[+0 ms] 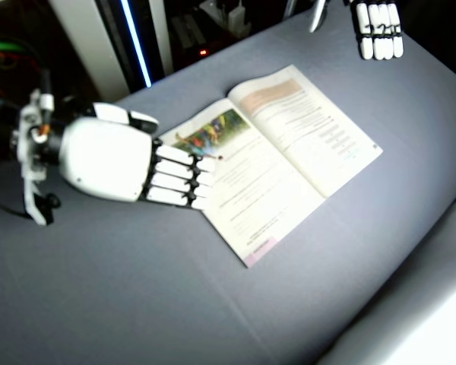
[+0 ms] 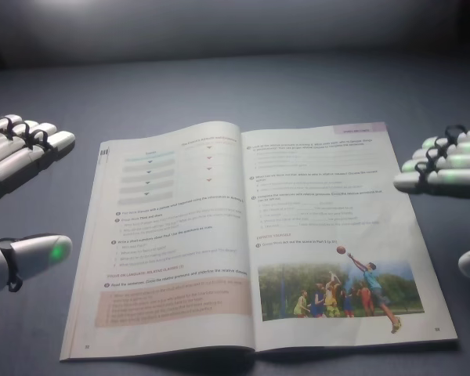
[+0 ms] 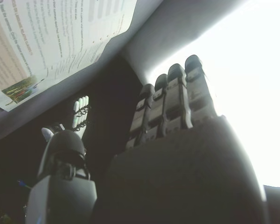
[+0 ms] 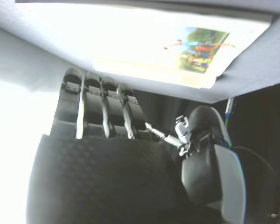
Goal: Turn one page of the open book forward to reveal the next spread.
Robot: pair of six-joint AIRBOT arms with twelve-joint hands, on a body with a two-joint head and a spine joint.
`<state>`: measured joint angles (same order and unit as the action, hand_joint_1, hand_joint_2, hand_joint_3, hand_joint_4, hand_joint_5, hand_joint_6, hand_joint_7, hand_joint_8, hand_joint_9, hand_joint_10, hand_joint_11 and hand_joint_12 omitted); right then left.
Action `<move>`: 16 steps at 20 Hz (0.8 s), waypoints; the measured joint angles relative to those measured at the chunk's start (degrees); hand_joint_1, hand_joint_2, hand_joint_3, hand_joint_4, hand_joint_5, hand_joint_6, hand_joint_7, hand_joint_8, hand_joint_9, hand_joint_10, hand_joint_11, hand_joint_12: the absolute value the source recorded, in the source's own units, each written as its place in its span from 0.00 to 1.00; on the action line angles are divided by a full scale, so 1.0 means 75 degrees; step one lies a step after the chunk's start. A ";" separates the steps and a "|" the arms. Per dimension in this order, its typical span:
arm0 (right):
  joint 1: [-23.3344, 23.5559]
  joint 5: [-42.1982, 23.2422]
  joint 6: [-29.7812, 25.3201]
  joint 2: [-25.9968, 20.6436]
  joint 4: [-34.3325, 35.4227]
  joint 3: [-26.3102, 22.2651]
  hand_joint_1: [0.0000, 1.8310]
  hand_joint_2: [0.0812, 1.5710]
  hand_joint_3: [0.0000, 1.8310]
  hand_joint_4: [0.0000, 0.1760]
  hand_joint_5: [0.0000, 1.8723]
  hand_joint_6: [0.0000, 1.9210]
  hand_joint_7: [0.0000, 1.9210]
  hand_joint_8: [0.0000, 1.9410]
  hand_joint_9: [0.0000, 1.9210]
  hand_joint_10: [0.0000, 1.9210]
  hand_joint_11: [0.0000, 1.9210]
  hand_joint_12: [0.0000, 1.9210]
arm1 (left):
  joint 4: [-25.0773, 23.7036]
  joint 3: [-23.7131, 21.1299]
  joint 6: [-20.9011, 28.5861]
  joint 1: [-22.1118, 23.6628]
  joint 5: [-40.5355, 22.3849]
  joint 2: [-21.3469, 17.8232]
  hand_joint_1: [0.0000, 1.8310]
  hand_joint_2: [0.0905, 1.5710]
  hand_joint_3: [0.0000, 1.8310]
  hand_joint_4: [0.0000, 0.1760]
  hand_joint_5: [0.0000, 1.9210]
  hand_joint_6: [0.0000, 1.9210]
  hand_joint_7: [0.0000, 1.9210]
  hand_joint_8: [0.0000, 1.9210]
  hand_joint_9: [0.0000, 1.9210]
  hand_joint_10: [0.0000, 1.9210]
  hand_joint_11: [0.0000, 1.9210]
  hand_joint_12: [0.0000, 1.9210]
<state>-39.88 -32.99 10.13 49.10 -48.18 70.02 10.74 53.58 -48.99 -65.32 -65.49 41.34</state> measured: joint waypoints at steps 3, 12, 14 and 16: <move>0.0160 0.0239 -0.1061 0.0344 -0.1137 0.0329 0.00 0.74 0.01 0.00 0.00 0.00 0.01 0.00 0.00 0.00 0.01 0.00 | -0.0038 0.0000 0.0003 0.0006 0.0000 0.0009 0.00 0.79 0.01 0.00 0.00 0.00 0.00 0.00 0.00 0.00 0.00 0.00; 0.0420 0.0443 -0.2361 0.0737 -0.3235 0.0510 0.00 0.72 0.00 0.00 0.02 0.00 0.02 0.00 0.02 0.00 0.02 0.01 | -0.0102 0.0114 0.0154 0.0195 0.0052 0.0189 0.00 0.79 0.01 0.00 0.01 0.00 0.00 0.00 0.00 0.00 0.00 0.00; 0.0478 0.0414 -0.2763 0.0901 -0.3756 0.0527 0.00 0.74 0.00 0.00 0.02 0.00 0.01 0.00 0.00 0.00 0.02 0.01 | -0.0146 0.0140 0.0169 0.0207 0.0050 0.0189 0.00 0.80 0.01 0.00 0.02 0.01 0.00 0.00 0.00 0.00 0.00 0.00; 0.0609 0.0373 -0.3040 0.1017 -0.4173 0.0609 0.00 0.74 0.01 0.00 0.02 0.00 0.01 0.00 0.01 0.00 0.01 0.00 | -0.0172 0.0140 0.0207 0.0213 0.0023 0.0189 0.00 0.80 0.01 0.00 0.02 0.01 0.01 0.00 0.01 0.00 0.00 0.00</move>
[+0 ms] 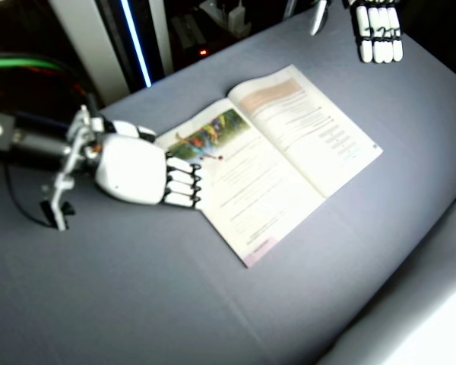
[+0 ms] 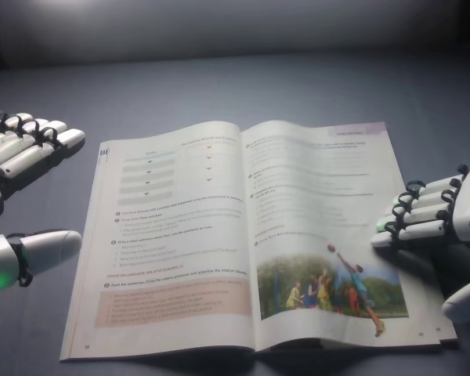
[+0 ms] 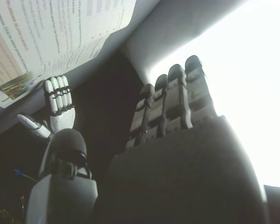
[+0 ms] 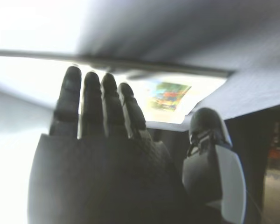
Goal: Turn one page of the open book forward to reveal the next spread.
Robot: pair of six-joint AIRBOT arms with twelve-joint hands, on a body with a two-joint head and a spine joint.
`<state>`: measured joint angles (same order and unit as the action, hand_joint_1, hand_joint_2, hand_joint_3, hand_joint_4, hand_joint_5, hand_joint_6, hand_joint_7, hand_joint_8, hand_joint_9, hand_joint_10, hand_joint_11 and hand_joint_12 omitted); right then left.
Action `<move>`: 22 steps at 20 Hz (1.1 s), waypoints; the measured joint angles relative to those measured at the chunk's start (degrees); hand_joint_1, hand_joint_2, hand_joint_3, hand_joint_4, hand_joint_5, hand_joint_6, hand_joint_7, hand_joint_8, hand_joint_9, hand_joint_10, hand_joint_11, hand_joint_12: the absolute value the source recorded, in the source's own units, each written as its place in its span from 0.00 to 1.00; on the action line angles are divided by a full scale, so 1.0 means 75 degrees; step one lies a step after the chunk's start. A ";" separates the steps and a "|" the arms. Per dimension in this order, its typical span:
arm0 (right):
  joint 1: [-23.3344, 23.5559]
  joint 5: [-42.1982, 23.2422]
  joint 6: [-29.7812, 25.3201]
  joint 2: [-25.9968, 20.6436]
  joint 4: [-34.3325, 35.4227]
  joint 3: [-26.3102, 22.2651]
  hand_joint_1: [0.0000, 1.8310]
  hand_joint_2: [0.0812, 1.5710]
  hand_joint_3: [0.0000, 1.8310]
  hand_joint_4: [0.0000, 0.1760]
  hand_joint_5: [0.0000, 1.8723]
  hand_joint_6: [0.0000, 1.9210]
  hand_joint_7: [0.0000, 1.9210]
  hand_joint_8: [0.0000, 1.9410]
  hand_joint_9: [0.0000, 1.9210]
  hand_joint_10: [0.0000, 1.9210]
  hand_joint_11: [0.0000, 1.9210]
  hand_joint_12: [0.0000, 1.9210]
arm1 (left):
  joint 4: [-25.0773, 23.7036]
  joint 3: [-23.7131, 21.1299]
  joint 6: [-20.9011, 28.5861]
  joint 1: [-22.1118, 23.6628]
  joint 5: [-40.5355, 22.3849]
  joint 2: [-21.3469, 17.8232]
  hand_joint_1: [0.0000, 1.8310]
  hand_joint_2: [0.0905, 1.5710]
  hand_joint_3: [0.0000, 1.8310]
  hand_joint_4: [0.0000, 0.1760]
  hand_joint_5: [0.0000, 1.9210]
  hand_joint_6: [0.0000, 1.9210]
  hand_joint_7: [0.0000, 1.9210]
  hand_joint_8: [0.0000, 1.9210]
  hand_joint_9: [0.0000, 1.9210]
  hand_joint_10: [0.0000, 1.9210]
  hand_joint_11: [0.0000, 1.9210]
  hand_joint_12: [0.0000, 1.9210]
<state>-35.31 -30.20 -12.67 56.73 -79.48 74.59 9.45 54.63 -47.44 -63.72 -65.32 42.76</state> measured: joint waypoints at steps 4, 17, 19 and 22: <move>0.0070 -0.0047 -0.0052 0.0163 -0.0085 0.0044 0.00 0.74 0.00 0.00 0.03 0.00 0.02 0.00 0.01 0.00 0.00 0.00 | -0.0023 0.0000 0.0047 0.0070 0.0000 0.0000 0.00 0.81 0.01 0.00 0.02 0.01 0.01 0.00 0.01 0.00 0.00 0.00; 0.1105 -0.0280 0.0321 0.1719 0.0093 0.0813 0.00 0.73 0.00 0.00 0.00 0.00 0.00 0.00 0.00 0.00 0.00 0.00 | -0.0017 0.0044 0.0052 0.0192 -0.0175 0.0000 0.00 0.80 0.00 0.00 0.03 0.00 0.01 0.00 0.02 0.00 0.01 0.00; 0.1105 -0.0271 0.0417 0.1947 0.0283 0.0968 0.00 0.72 0.00 0.00 0.00 0.00 0.00 0.00 0.00 0.00 0.00 0.00 | -0.0012 0.0050 0.0052 0.0207 -0.0172 0.0000 0.00 0.79 0.00 0.00 0.02 0.00 0.01 0.00 0.01 0.00 0.00 0.00; 0.1215 -0.0274 0.0525 0.2200 0.0347 0.1105 0.00 0.76 0.01 0.00 0.00 0.00 0.01 0.00 0.00 0.00 0.00 0.00 | -0.0026 0.0064 0.0052 0.0277 -0.0169 0.0000 0.00 0.80 0.00 0.00 0.02 0.00 0.01 0.00 0.01 0.00 0.00 0.00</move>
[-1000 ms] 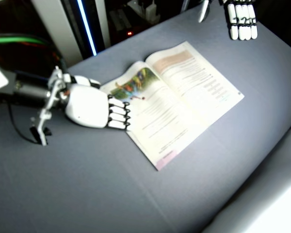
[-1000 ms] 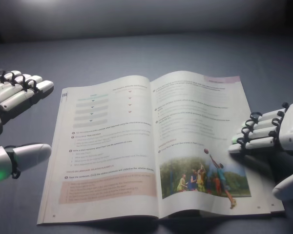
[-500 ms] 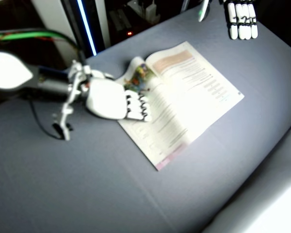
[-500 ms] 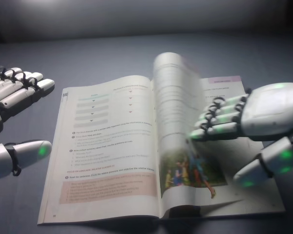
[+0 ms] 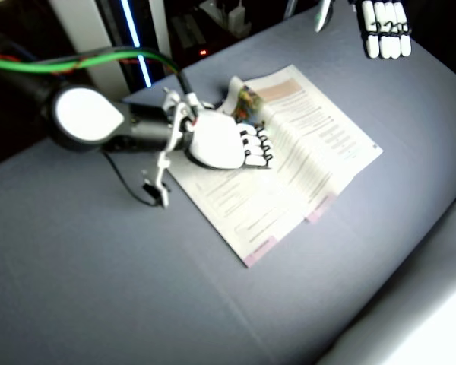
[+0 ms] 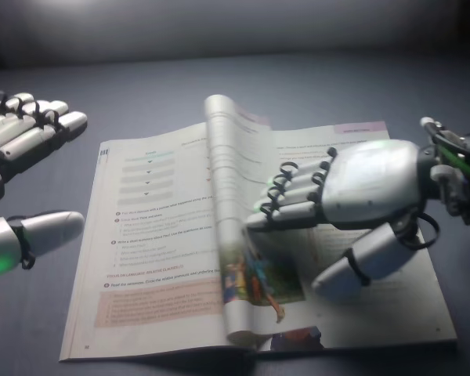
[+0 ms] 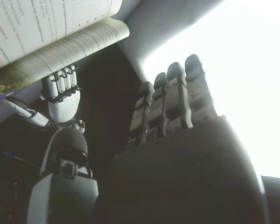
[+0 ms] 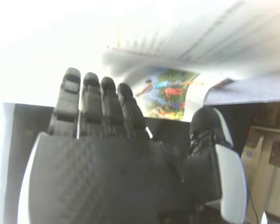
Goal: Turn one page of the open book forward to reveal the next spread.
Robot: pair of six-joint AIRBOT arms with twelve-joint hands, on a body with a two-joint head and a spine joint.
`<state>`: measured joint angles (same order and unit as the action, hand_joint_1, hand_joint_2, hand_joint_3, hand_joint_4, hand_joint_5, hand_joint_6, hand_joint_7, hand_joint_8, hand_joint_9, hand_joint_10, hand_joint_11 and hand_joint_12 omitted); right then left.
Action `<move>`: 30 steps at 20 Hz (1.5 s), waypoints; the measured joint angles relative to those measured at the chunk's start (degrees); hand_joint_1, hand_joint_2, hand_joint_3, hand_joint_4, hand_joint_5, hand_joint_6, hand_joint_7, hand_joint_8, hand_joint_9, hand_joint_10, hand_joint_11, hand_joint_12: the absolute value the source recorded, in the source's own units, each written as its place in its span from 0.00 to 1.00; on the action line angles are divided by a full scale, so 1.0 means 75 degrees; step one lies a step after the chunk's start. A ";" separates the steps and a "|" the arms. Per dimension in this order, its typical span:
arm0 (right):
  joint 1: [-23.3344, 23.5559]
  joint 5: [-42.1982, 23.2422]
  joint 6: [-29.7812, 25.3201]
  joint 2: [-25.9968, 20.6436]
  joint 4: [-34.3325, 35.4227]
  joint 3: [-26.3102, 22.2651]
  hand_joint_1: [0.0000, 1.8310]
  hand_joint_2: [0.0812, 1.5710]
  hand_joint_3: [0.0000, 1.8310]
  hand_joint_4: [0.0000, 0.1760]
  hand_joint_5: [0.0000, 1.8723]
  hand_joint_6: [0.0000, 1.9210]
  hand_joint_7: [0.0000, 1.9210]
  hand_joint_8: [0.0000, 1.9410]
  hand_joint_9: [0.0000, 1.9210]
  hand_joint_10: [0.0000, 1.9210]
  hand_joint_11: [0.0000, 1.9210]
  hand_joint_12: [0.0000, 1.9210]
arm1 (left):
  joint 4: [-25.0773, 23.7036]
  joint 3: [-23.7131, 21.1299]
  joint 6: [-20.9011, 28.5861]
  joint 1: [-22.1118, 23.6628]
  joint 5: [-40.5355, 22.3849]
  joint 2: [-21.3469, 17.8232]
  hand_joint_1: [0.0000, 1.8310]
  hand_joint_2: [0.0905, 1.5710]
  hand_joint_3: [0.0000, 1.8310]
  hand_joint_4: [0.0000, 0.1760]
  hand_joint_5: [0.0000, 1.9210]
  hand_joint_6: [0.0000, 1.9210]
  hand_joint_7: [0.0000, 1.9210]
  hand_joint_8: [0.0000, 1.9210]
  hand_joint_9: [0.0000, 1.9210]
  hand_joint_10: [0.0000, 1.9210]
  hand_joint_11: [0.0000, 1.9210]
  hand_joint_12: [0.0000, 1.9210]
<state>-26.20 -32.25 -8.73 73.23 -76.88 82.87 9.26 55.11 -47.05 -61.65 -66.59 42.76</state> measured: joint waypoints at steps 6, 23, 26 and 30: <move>0.0251 -0.0262 0.0420 0.0813 0.0277 0.0248 0.00 0.77 0.01 0.00 0.02 0.00 0.03 0.00 0.03 0.00 0.02 0.01 | -0.0006 0.0017 0.0000 0.0023 -0.0035 -0.0044 0.00 0.78 0.00 0.00 0.02 0.00 0.01 0.00 0.00 0.00 0.00 0.00; 0.1524 -0.3048 0.0632 0.1259 0.0055 -0.0411 0.00 0.70 0.00 0.00 0.04 0.00 0.05 0.00 0.03 0.00 0.02 0.00 | 0.0090 0.0207 0.0015 0.0128 -0.0087 -0.0402 0.00 0.78 0.00 0.00 0.01 0.00 0.01 0.00 0.01 0.00 0.03 0.01; 0.1550 -0.3115 0.0662 0.0941 0.0152 -0.0536 0.00 0.73 0.00 0.00 0.07 0.00 0.08 0.00 0.07 0.00 0.04 0.01 | 0.0096 0.0204 0.0015 0.0128 -0.0079 -0.0402 0.00 0.76 0.00 0.00 0.01 0.00 0.01 0.00 0.01 0.00 0.01 0.01; 0.1550 -0.3092 0.0612 0.0303 0.0125 -0.0699 0.00 0.73 0.00 0.00 0.02 0.00 0.03 0.00 0.02 0.00 0.00 0.00 | 0.0125 0.0131 0.0015 0.0128 -0.0055 -0.0399 0.00 0.76 0.00 0.00 0.01 0.00 0.00 0.00 0.01 0.00 0.00 0.00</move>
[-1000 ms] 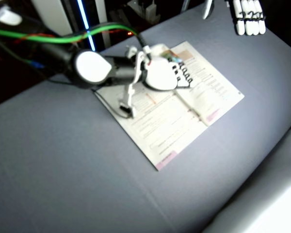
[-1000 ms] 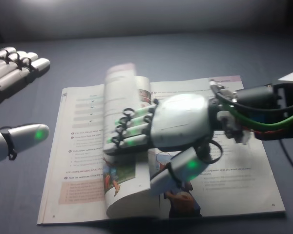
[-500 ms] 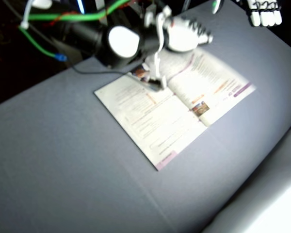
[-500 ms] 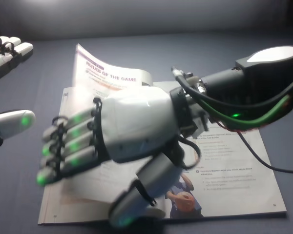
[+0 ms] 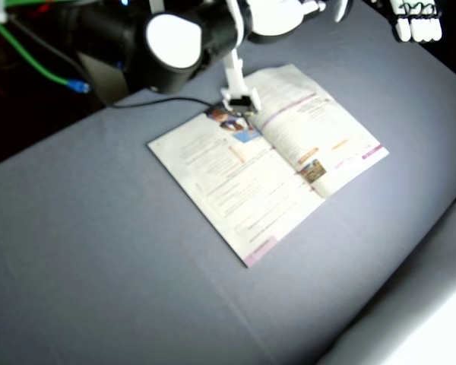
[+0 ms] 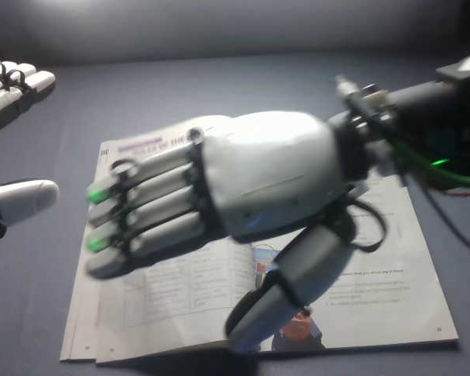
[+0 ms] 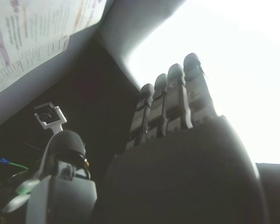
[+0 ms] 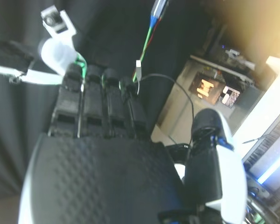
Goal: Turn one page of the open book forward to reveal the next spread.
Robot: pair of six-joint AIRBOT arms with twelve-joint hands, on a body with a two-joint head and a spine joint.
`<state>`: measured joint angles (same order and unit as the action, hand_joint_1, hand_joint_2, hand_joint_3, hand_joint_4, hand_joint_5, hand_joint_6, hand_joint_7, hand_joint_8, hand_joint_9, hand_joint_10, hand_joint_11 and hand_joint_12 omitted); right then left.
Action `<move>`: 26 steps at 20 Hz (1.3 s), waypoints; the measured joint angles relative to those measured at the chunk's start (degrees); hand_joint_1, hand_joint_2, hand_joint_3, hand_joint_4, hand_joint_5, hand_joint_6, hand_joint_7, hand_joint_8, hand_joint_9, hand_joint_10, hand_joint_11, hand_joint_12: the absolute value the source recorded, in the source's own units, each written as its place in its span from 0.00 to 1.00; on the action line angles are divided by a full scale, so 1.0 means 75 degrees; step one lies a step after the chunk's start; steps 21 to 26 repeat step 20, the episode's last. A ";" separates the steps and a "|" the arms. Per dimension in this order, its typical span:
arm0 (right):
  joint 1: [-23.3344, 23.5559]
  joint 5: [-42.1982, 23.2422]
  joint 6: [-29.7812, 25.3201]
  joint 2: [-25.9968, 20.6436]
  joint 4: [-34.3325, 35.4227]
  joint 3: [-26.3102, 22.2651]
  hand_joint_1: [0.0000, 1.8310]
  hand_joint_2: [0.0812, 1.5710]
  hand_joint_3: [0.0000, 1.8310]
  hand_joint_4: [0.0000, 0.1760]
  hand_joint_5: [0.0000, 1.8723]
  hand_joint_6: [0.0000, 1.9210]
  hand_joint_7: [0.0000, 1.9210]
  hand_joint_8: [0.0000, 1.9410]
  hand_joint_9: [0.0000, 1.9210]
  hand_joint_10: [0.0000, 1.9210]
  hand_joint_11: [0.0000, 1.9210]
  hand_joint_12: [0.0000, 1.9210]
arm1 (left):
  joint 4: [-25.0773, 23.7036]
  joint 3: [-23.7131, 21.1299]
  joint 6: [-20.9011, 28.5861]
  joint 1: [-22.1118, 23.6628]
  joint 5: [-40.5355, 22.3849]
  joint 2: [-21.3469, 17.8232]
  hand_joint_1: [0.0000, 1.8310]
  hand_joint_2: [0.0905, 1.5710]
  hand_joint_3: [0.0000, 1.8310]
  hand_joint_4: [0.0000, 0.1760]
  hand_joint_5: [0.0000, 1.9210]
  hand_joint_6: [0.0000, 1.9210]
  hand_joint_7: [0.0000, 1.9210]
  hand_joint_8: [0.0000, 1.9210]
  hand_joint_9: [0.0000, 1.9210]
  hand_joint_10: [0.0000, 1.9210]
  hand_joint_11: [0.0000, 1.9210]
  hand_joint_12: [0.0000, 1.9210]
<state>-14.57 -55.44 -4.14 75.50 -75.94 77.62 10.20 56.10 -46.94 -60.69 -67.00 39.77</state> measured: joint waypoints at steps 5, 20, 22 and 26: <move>-0.0114 0.0315 -0.0003 -0.0539 0.0580 -0.0402 0.00 0.75 0.00 0.00 0.08 0.01 0.09 0.01 0.07 0.01 0.02 0.01 | 0.0157 -0.0134 0.0003 -0.0012 -0.0201 0.0012 0.00 0.77 0.00 0.00 0.03 0.01 0.02 0.01 0.02 0.00 0.01 0.01; -0.3628 -0.0469 0.3649 -0.3121 0.8244 -0.1373 0.00 0.73 0.00 0.00 0.05 0.00 0.02 0.00 0.01 0.00 0.05 0.02 | 0.0691 -0.0402 0.0166 -0.0414 -0.2063 0.0513 0.00 0.80 0.01 0.00 0.03 0.00 0.03 0.00 0.01 0.00 0.00 0.00; -0.3628 -0.0469 0.3649 -0.3121 0.8244 -0.1373 0.00 0.73 0.00 0.00 0.05 0.00 0.02 0.00 0.01 0.00 0.05 0.02 | 0.0691 -0.0402 0.0166 -0.0414 -0.2063 0.0513 0.00 0.80 0.01 0.00 0.03 0.00 0.03 0.00 0.01 0.00 0.00 0.00; -0.3628 -0.0469 0.3649 -0.3121 0.8244 -0.1373 0.00 0.73 0.00 0.00 0.05 0.00 0.02 0.00 0.01 0.00 0.05 0.02 | 0.0691 -0.0402 0.0166 -0.0414 -0.2063 0.0513 0.00 0.80 0.01 0.00 0.03 0.00 0.03 0.00 0.01 0.00 0.00 0.00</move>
